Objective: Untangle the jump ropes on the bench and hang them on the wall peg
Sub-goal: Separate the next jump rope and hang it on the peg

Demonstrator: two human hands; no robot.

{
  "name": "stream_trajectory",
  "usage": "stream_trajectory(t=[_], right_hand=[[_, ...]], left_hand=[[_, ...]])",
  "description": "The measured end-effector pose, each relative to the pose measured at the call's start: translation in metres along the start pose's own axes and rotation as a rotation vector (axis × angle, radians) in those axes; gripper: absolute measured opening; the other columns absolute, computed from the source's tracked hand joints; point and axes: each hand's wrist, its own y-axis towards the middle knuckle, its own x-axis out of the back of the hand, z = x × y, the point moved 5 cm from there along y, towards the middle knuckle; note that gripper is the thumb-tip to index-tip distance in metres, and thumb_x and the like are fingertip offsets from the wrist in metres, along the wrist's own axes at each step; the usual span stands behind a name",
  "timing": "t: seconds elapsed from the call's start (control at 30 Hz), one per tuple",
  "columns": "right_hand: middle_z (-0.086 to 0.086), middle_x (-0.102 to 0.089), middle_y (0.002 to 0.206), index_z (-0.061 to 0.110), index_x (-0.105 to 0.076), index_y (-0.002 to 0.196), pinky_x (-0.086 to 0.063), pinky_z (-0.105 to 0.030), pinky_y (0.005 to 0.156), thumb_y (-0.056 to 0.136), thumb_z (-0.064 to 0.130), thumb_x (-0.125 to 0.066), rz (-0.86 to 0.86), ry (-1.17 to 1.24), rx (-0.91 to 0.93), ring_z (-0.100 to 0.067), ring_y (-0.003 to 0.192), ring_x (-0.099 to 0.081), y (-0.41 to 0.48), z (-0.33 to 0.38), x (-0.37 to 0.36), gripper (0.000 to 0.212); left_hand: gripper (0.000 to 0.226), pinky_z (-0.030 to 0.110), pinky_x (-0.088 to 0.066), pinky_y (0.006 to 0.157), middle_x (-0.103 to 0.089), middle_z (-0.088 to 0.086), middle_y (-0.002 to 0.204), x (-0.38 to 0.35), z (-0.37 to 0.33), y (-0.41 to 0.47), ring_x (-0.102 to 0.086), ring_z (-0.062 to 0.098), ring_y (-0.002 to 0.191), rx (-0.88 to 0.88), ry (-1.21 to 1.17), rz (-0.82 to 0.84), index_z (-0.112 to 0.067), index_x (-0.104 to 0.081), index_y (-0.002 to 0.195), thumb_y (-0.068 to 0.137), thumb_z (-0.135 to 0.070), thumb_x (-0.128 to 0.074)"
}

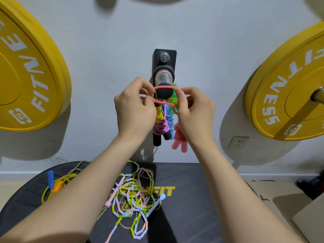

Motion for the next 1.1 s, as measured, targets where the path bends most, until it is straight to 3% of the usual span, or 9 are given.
stream_trajectory(t=[0.13, 0.33, 0.5, 0.57, 0.67, 0.77, 0.9, 1.0, 1.1], right_hand=[[0.004, -0.070, 0.070, 0.022, -0.068, 0.105, -0.052, -0.050, 0.085, 0.108, 0.038, -0.055, -0.024, -0.127, 0.038, -0.029, 0.070, -0.067, 0.014, 0.005, -0.011, 0.021], [-0.002, -0.066, 0.069, 0.013, -0.059, 0.110, -0.044, -0.049, 0.079, 0.109, 0.022, -0.053, -0.034, -0.152, 0.173, -0.036, 0.064, -0.056, 0.020, -0.010, -0.025, 0.011], [0.003, -0.063, 0.074, 0.018, -0.063, 0.109, -0.040, -0.046, 0.076, 0.108, 0.023, -0.051, -0.082, -0.243, 0.206, -0.027, 0.066, -0.048, 0.025, -0.026, -0.036, 0.013], [0.002, -0.064, 0.088, 0.022, -0.065, 0.113, -0.034, -0.041, 0.076, 0.106, 0.022, -0.055, -0.126, -0.307, 0.222, -0.026, 0.081, -0.056, 0.022, -0.033, -0.040, 0.013], [-0.002, -0.061, 0.112, 0.024, -0.060, 0.138, -0.038, -0.041, 0.085, 0.101, 0.034, -0.062, -0.057, -0.379, 0.267, -0.027, 0.104, -0.057, 0.002, -0.046, -0.048, 0.038], [-0.004, -0.057, 0.125, 0.024, -0.046, 0.156, -0.045, -0.050, 0.095, 0.093, 0.028, -0.069, 0.097, -0.344, 0.229, -0.027, 0.113, -0.058, -0.006, -0.059, -0.055, 0.067], [-0.010, -0.058, 0.123, 0.029, -0.054, 0.153, -0.047, -0.049, 0.086, 0.097, 0.005, -0.063, -0.064, -0.389, 0.199, -0.035, 0.098, -0.055, 0.009, -0.051, -0.056, 0.062], [-0.007, -0.051, 0.137, 0.040, -0.046, 0.156, -0.041, -0.043, 0.092, 0.095, 0.001, -0.056, -0.063, -0.540, 0.128, -0.033, 0.108, -0.050, 0.017, -0.048, -0.062, 0.073], [-0.014, -0.036, 0.157, 0.043, -0.027, 0.163, -0.036, -0.046, 0.099, 0.098, 0.000, -0.045, 0.018, -0.720, 0.043, -0.038, 0.126, -0.045, 0.024, -0.058, -0.069, 0.080]], left_hand=[[0.021, 0.032, -0.061, 0.080, -0.078, -0.013, 0.083, -0.010, 0.001, 0.018, -0.075, 0.007, 0.068, 0.038, -0.005, 0.005, -0.024, -0.080, 0.088, 0.089, -0.009, -0.065], [0.022, 0.025, -0.061, 0.078, -0.079, -0.015, 0.088, -0.023, 0.017, 0.018, -0.074, -0.001, 0.073, 0.021, -0.031, 0.017, -0.025, -0.083, 0.098, 0.091, -0.010, -0.068], [0.021, 0.033, -0.063, 0.085, -0.079, -0.013, 0.096, -0.036, 0.032, 0.017, -0.075, 0.001, 0.087, 0.046, -0.157, 0.022, -0.022, -0.080, 0.105, 0.095, -0.006, -0.071], [0.035, 0.036, -0.061, 0.093, -0.078, -0.010, 0.111, -0.045, 0.033, 0.019, -0.074, 0.005, 0.100, 0.022, -0.156, 0.098, -0.023, -0.077, 0.120, 0.097, 0.000, -0.064], [0.061, 0.038, -0.055, 0.104, -0.060, 0.001, 0.141, -0.057, 0.030, 0.014, -0.064, 0.016, 0.123, -0.086, -0.124, 0.193, -0.016, -0.064, 0.142, 0.091, 0.016, -0.052], [0.071, 0.033, -0.057, 0.094, -0.044, 0.003, 0.142, -0.060, 0.033, 0.016, -0.060, 0.014, 0.119, -0.114, -0.133, 0.224, -0.015, -0.059, 0.146, 0.086, 0.022, -0.050], [0.087, 0.024, -0.052, 0.089, -0.041, 0.001, 0.143, -0.066, 0.043, 0.025, -0.057, 0.012, 0.119, -0.093, -0.090, 0.329, -0.020, -0.051, 0.154, 0.079, 0.024, -0.047], [0.091, 0.018, -0.052, 0.088, -0.038, -0.003, 0.141, -0.072, 0.050, 0.032, -0.051, -0.006, 0.114, -0.072, -0.084, 0.401, -0.025, -0.044, 0.159, 0.079, 0.020, -0.050], [0.092, 0.026, -0.053, 0.101, -0.035, -0.006, 0.148, -0.076, 0.061, 0.035, -0.051, -0.001, 0.122, -0.038, -0.080, 0.461, -0.030, -0.036, 0.163, 0.085, 0.015, -0.053]])
